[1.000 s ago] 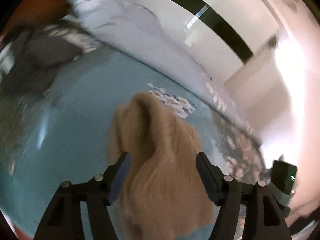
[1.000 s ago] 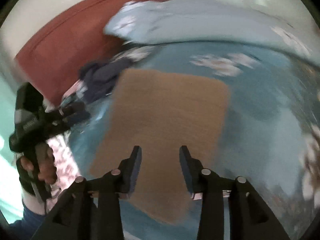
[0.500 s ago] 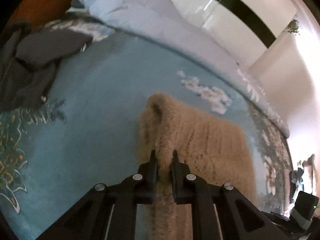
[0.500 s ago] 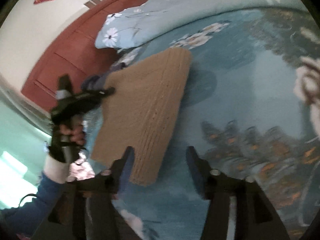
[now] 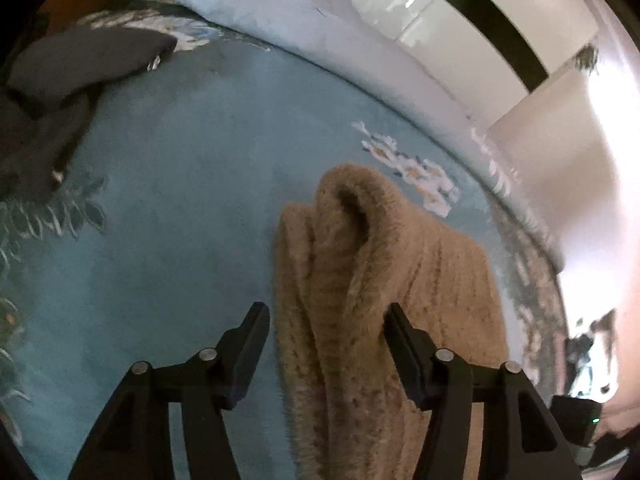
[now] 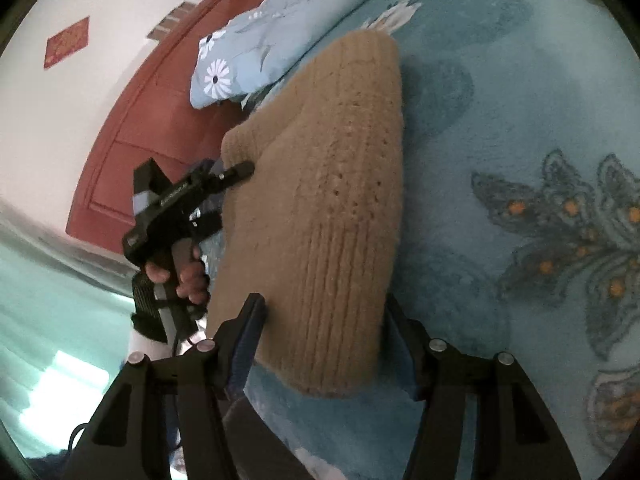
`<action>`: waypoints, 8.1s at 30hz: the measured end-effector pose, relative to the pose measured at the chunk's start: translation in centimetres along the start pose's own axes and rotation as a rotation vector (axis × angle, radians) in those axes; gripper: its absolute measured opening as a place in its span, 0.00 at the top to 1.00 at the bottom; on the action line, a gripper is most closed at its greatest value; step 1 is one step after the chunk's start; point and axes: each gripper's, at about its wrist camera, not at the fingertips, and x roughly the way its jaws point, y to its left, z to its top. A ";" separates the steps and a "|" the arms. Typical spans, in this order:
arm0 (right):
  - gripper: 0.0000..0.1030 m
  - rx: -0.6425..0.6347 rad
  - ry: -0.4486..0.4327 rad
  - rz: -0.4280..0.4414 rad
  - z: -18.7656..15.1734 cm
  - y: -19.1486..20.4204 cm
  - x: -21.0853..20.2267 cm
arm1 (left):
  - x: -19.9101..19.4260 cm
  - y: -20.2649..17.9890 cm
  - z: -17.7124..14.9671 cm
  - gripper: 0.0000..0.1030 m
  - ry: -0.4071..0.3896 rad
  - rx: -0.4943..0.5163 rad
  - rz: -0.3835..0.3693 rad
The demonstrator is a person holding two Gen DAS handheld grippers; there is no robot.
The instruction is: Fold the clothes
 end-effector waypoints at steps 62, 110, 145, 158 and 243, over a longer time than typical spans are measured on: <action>0.58 0.318 -0.332 -0.199 5.6 -5.2 -6.5 | 7.0 -6.2 2.7 0.68 0.213 0.106 -0.235; 0.42 0.162 -0.147 -0.100 8.3 -5.7 -6.7 | 3.1 -3.0 -4.6 0.35 0.134 -0.063 -0.255; 0.64 -0.189 -0.441 -0.193 8.6 7.3 -34.5 | -8.0 -33.4 -5.5 0.65 -0.027 0.390 -0.486; 0.64 -0.164 -0.633 -0.434 7.1 4.8 -59.1 | -2.3 -58.7 -10.8 0.65 0.115 0.654 -0.620; 0.35 0.015 -0.743 -0.841 -1.1 -12.6 -64.4 | 6.1 -62.8 -20.5 0.34 0.208 0.762 -0.549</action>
